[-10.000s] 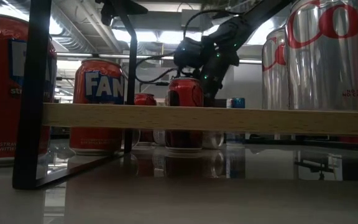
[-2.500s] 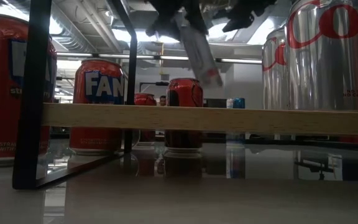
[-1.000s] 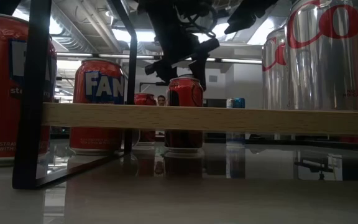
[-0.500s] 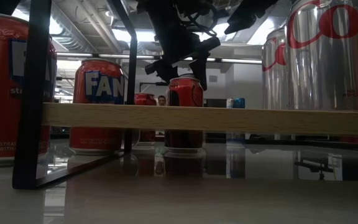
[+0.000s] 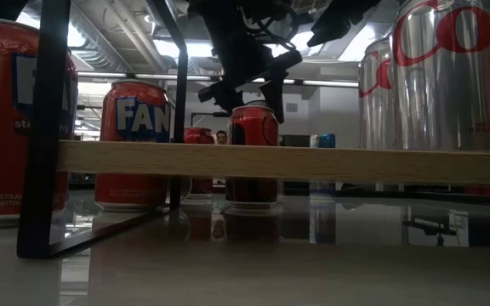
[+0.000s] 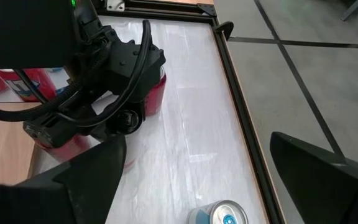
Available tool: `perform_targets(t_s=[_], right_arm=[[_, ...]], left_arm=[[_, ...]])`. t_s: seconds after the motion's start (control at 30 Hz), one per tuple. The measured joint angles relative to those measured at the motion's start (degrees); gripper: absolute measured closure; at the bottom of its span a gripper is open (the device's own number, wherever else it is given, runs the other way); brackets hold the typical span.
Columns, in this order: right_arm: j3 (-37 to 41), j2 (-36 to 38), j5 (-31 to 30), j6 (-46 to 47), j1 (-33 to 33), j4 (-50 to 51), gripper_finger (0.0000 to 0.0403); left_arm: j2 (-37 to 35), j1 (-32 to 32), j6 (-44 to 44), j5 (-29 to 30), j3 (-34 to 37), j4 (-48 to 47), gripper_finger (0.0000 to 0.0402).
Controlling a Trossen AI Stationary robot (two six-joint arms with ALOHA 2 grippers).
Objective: Place canned beverage on shelf
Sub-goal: Adjust the black soda can
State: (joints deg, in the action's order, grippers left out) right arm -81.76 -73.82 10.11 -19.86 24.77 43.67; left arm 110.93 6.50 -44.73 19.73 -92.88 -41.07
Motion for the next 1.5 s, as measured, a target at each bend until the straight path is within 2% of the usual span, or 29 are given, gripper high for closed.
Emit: perform_targets(t_s=[0.53, 0.93, 1.33, 1.5], right_arm=[[0.0, 0.0, 0.0, 0.0, 0.0, 0.1, 0.0017], [0.0, 0.0, 0.0, 0.0, 0.0, 0.4, 0.0017], [0.0, 0.0, 0.0, -0.1, 0.0, 3.4, 0.0017], [0.0, 0.0, 0.0, 0.0, 0.0, 4.6, 0.0017]], left_arm=[[0.0, -0.1, 0.3, 0.5, 0.0, 0.5, 0.013], [-0.1, -0.2, 0.3, 0.4, 0.0, 1.5, 0.0056], [-3.4, -0.5, 3.3, 0.2, 0.0, 1.8, 0.0051], [-4.8, -0.5, 6.4, -2.7, 0.0, 1.0, 0.0051]])
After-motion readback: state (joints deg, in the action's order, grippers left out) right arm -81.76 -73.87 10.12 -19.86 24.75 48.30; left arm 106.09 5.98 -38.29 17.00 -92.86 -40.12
